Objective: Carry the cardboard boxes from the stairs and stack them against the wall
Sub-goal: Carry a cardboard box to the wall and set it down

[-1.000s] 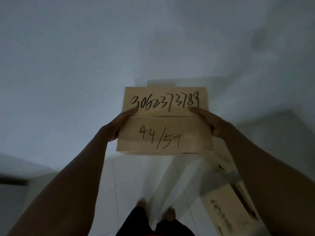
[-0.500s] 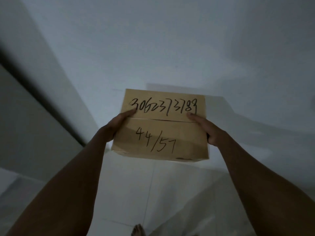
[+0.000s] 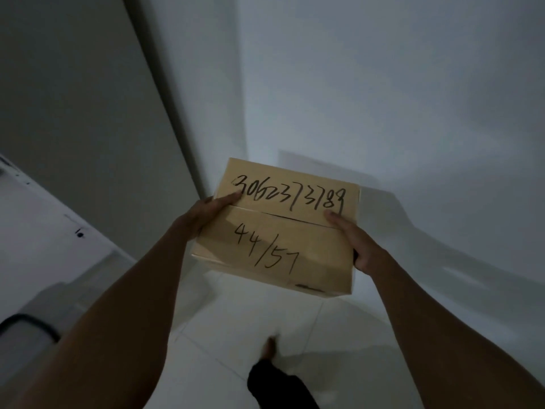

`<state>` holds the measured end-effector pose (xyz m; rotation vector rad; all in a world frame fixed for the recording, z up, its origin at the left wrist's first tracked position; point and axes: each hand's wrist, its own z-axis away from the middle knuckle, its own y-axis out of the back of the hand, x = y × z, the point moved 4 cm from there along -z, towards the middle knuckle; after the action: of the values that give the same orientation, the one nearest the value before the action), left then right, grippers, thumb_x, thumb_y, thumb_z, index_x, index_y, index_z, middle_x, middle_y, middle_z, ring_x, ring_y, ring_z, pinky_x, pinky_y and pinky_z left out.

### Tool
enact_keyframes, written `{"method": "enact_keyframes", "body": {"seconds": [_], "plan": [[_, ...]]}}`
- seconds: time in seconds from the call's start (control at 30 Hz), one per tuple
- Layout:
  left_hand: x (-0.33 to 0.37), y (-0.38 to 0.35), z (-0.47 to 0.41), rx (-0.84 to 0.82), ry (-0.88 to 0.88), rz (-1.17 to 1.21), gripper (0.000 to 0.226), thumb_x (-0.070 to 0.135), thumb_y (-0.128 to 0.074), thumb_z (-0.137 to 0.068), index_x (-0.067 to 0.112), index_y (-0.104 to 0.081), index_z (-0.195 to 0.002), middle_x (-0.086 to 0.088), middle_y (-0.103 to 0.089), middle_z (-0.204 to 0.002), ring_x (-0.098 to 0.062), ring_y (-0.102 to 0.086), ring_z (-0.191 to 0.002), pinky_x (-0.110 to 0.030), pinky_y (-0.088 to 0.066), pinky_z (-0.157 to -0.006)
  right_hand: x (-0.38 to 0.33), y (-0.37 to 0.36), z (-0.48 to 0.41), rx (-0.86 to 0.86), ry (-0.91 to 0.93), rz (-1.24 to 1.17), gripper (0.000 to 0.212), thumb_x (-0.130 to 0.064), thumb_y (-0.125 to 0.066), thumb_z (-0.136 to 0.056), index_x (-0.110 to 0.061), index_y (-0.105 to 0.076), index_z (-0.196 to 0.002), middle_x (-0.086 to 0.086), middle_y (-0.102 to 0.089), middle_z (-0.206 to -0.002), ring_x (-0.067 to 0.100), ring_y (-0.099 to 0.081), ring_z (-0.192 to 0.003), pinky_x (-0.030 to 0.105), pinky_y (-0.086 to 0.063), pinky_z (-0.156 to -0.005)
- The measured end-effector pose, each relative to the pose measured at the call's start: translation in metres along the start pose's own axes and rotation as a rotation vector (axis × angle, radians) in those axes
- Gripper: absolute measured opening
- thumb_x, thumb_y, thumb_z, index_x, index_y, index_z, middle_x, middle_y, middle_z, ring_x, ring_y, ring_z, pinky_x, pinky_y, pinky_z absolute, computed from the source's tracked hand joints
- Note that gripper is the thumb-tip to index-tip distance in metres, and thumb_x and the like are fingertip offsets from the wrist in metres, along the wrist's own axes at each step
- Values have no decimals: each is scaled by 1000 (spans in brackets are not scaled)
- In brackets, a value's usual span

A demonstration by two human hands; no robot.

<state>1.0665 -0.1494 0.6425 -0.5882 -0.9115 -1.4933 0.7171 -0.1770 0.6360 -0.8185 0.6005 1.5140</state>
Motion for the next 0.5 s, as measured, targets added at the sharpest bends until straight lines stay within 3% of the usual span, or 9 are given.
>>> {"method": "enact_keyframes", "body": {"seconds": [0.1,0.2,0.3,0.4,0.5], "plan": [[-12,35,-31,24,40,2,111,89,-74,-45,15,-63,-127,-14,-77,-109,-34,-76,-93,-41,-63,-73,3,-36,-41,-19,-24,0,63,-48,-85,-78,-22,-67,-132,11,-77,-121,34,-72,-110,44,-60,-85],[-23,67,-64,34,78,6,88,78,-69,-66,16,-63,-127,-15,-77,-109,-35,-75,-95,-45,-62,-80,12,-72,-88,-31,-63,6,71,-50,-87,-74,-23,-66,-136,11,-77,-121,35,-73,-111,49,-59,-94],[-39,99,-97,64,119,7,67,69,-65,-83,16,-64,-125,-15,-76,-107,-36,-74,-94,-44,-61,-79,25,-107,-129,-34,-111,2,73,-51,-88,-73,-23,-66,-136,11,-78,-119,35,-74,-109,47,-61,-88],[-57,127,-125,75,149,-10,63,67,-65,-84,17,-65,-123,-16,-77,-106,-37,-74,-93,-45,-61,-79,42,-140,-156,-43,-137,8,71,-54,-85,-75,-24,-64,-136,10,-77,-119,33,-73,-107,41,-59,-78],[-71,151,-148,94,174,0,62,66,-68,-82,18,-67,-121,-16,-77,-105,-35,-75,-90,-40,-61,-72,56,-165,-176,-43,-164,-14,67,-53,-84,-77,-25,-64,-135,10,-77,-119,32,-73,-107,43,-60,-79]]}}
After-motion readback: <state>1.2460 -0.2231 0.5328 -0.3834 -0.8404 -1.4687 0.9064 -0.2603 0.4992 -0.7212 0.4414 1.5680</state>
